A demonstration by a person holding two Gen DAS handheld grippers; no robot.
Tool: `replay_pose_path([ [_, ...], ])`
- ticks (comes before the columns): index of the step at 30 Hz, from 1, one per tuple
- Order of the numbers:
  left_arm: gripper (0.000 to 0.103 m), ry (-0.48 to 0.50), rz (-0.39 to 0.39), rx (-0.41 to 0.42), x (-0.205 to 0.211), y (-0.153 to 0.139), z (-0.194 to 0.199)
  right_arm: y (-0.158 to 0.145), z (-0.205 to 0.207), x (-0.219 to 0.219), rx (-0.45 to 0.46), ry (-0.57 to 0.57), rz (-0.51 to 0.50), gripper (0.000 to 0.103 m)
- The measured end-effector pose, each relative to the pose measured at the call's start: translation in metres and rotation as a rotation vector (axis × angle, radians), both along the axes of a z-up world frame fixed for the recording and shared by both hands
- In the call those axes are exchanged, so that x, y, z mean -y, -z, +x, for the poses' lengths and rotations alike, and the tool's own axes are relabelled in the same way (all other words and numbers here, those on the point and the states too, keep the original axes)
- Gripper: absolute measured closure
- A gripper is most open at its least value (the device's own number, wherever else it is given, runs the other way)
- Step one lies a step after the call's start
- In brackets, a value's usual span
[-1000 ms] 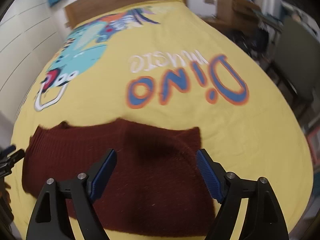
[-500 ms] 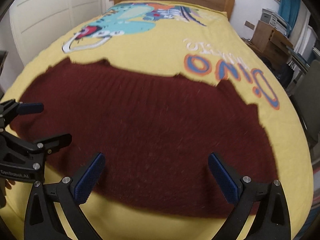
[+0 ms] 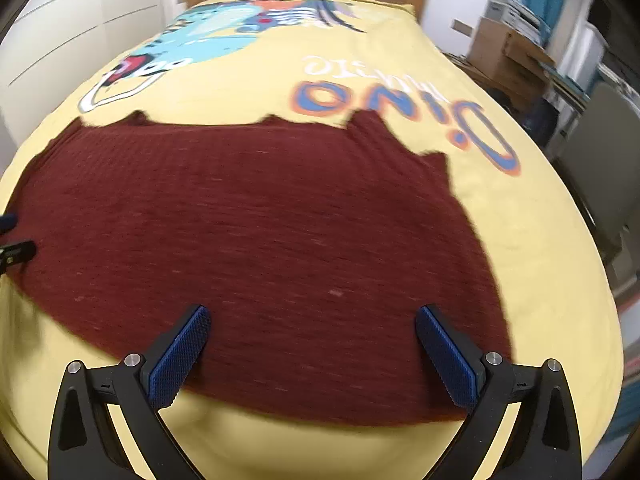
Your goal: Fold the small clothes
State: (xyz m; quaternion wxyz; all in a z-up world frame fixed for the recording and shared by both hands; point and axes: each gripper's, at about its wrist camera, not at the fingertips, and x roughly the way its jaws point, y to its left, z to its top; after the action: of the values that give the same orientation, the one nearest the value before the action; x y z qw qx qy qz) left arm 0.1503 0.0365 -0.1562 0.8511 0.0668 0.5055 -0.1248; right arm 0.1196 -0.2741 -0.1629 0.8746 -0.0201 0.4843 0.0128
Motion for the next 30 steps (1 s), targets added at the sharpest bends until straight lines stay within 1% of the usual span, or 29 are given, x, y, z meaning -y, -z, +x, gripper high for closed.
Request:
replay_pose_path([
  [3, 0.001, -0.002, -0.016, -0.016, -0.005, 0.007, -0.002, 0.007, -0.002, 0.011, -0.015, 0.027, 0.045, 0.0],
  [5, 0.001, -0.022, -0.04, -0.008, -0.008, 0.01, -0.003, 0.015, -0.003, 0.012, -0.03, 0.032, 0.07, 0.0],
  [8, 0.001, -0.038, -0.038, 0.01, -0.008, 0.013, -0.006, 0.023, -0.006, 0.017, -0.019, 0.044, 0.112, 0.0],
  [13, 0.001, -0.059, -0.044, 0.039, -0.009, 0.016, -0.009, 0.027, -0.009, 0.017, 0.002, 0.041, 0.114, 0.0],
  [17, 0.001, -0.059, -0.042, 0.028, -0.008, 0.012, -0.006, 0.024, -0.005, 0.016, -0.02, 0.042, 0.11, 0.0],
  [20, 0.001, -0.056, -0.047, -0.024, -0.01, 0.0, -0.002, 0.011, -0.002, 0.014, -0.046, 0.042, 0.093, 0.0],
  [22, 0.001, -0.05, -0.058, -0.064, -0.012, -0.009, 0.002, -0.002, -0.002, 0.011, -0.061, 0.05, 0.072, 0.0],
  [24, 0.001, -0.033, -0.076, -0.1, -0.013, -0.022, 0.006, -0.019, -0.004, 0.005, -0.061, 0.034, 0.064, 0.0],
  [25, 0.001, -0.026, -0.076, -0.108, -0.013, -0.026, 0.007, -0.029, -0.006, 0.0, -0.057, 0.023, 0.061, 0.0],
  [27, 0.001, -0.022, -0.078, -0.108, -0.016, -0.038, 0.011, -0.041, -0.008, -0.006, -0.065, 0.01, 0.058, 0.0],
  [30, 0.001, -0.029, -0.107, -0.099, -0.029, -0.056, 0.019, -0.052, -0.014, -0.019, -0.091, -0.019, 0.062, 0.0],
])
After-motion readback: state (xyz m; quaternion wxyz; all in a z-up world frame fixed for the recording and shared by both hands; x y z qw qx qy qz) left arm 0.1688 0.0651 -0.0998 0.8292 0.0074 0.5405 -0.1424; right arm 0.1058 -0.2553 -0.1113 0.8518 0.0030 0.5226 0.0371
